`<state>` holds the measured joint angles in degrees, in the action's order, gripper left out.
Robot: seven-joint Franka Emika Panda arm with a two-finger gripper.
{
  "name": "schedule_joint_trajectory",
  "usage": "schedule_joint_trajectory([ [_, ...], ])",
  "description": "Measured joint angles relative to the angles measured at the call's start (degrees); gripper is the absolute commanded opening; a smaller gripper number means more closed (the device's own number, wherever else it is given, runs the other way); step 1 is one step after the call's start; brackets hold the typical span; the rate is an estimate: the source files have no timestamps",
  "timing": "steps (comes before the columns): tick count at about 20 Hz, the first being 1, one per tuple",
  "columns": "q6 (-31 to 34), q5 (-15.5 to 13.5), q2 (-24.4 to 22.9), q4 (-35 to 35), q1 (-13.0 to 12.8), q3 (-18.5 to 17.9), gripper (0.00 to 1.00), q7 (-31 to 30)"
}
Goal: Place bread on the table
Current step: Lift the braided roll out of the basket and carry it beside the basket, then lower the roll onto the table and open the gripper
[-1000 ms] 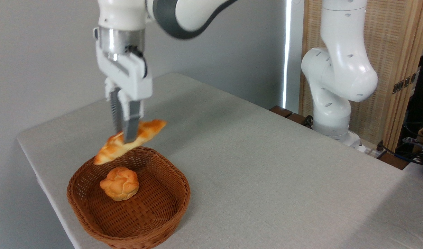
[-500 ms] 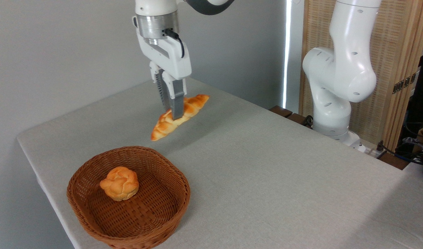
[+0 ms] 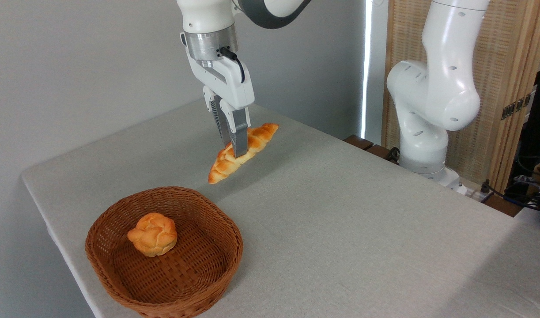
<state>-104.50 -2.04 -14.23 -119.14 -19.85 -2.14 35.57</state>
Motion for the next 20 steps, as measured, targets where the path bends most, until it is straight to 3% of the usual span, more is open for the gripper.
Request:
schedule_joint_trajectory([
  [15, 0.0, 0.0, 0.0, 0.0, 0.0, 0.0, 1.00, 0.0],
  [20, 0.0, 0.0, 0.0, 0.0, 0.0, 0.0, 1.00, 0.0],
])
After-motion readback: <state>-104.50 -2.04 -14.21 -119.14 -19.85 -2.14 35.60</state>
